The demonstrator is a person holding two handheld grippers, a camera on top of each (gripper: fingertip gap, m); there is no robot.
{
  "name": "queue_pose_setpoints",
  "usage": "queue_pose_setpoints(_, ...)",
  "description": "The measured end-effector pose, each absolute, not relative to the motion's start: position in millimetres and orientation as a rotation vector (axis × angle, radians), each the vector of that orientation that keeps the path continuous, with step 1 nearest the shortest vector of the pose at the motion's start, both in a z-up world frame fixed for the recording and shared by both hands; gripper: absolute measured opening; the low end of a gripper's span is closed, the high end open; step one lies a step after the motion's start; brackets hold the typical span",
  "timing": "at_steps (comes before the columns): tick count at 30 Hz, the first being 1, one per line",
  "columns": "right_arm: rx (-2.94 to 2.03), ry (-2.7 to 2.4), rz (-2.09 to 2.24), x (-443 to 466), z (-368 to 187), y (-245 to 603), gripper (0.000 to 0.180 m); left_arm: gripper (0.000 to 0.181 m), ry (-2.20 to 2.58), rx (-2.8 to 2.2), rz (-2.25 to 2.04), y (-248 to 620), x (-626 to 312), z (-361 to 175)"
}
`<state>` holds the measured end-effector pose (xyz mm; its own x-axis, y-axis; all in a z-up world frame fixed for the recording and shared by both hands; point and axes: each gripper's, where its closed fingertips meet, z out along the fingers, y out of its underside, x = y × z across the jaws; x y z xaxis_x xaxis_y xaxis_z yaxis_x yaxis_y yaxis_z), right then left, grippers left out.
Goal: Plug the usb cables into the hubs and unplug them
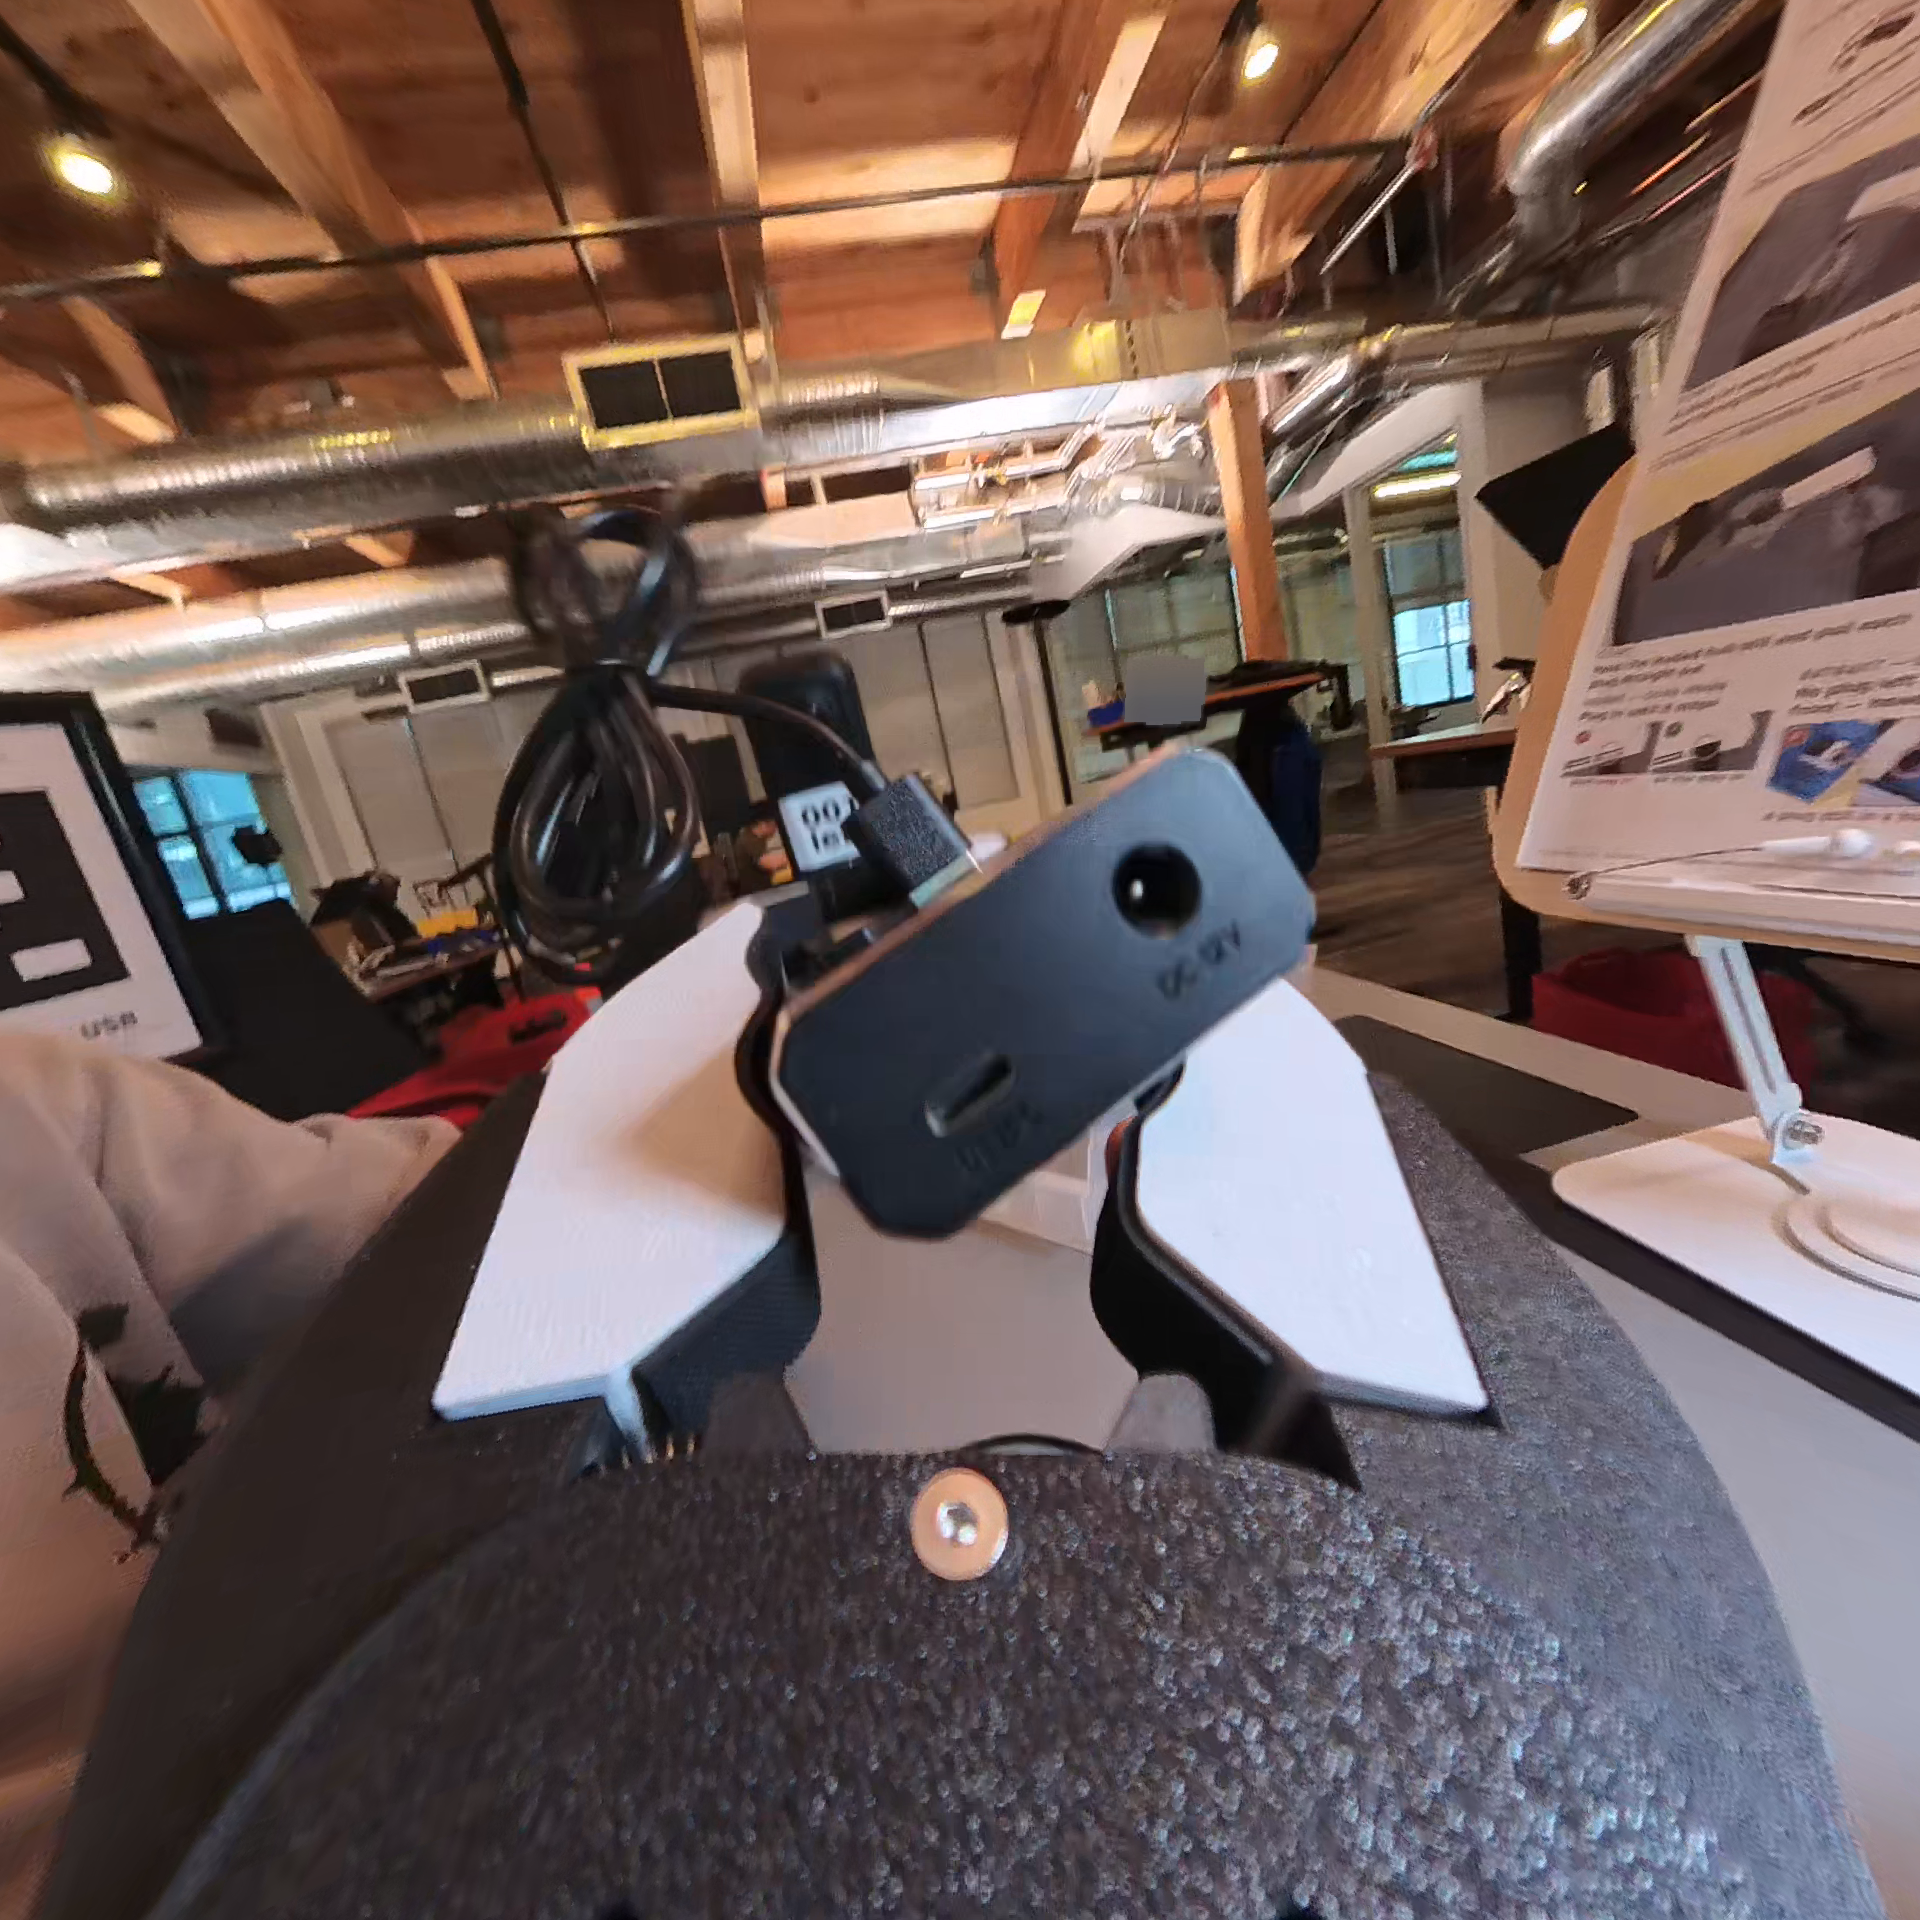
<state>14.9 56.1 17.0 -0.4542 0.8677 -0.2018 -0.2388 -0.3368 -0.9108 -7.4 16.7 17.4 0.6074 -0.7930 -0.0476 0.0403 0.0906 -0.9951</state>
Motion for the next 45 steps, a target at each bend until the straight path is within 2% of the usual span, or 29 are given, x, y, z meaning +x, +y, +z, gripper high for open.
queue_pose_setpoints(4, -0.896, -1.289, 1.882, 8, -1, 34, 0.064, 0.052, 0.758, -1.335, -0.613, -5, -22, 42)
queue_pose_setpoints(5, -0.884, -1.305, 1.904, 8, -3, 30, 0.057, 0.000, 0.772, -1.333, -0.579, -8, -25, 43)
queue_pose_setpoints(8, -0.865, -1.368, 1.936, 8, -14, 19, 0.034, 0.000, 0.757, -1.278, -0.558, -13, -35, 51)
queue_pose_setpoints(10, -0.929, -1.301, 1.942, -3, -16, 17, 0.030, 0.000, 0.788, -1.338, -0.444, -6, -39, 40)
queue_pose_setpoints(14, -0.946, -1.384, 1.888, -9, -26, 8, 0.028, 0.000, 0.696, -1.309, -0.479, -3, -49, 48)
queue_pose_setpoints(15, -0.959, -1.377, 1.869, -9, -26, 13, 0.027, 0.001, 0.687, -1.306, -0.488, -2, -51, 46)
queue_pose_setpoints(19, -0.950, -1.411, 1.891, 1, -22, 22, 0.028, 0.035, 0.697, -1.337, -0.672, 1, -48, 27)
queue_pose_setpoints(25, -0.846, -1.404, 2.020, 18, -3, 17, 0.028, 0.056, 0.873, -1.414, -0.810, 8, -16, -35)
queue_pose_setpoints(29, -0.806, -1.470, 2.192, 23, -8, 1, 0.028, 0.078, 1.012, -1.295, -0.824, -10, 28, -22)
queue_pose_setpoints(31, -0.786, -1.569, 2.260, 25, -17, -14, 0.028, 0.082, 1.088, -1.241, -0.804, -25, 45, -13)
queue_pose_setpoints(38, -0.626, -1.739, 2.495, 39, -26, -60, 0.028, 0.076, 1.258, -1.175, -0.791, -57, 79, -9)
queue_pose_setpoints(42, -0.701, -1.669, 2.357, 30, -18, -46, 0.033, 0.076, 1.193, -1.182, -0.705, -45, 71, 2)
queue_pose_setpoints(45, -0.809, -1.630, 2.005, 15, -19, -26, 0.039, 0.076, 1.138, -1.193, -0.649, -40, 55, 11)
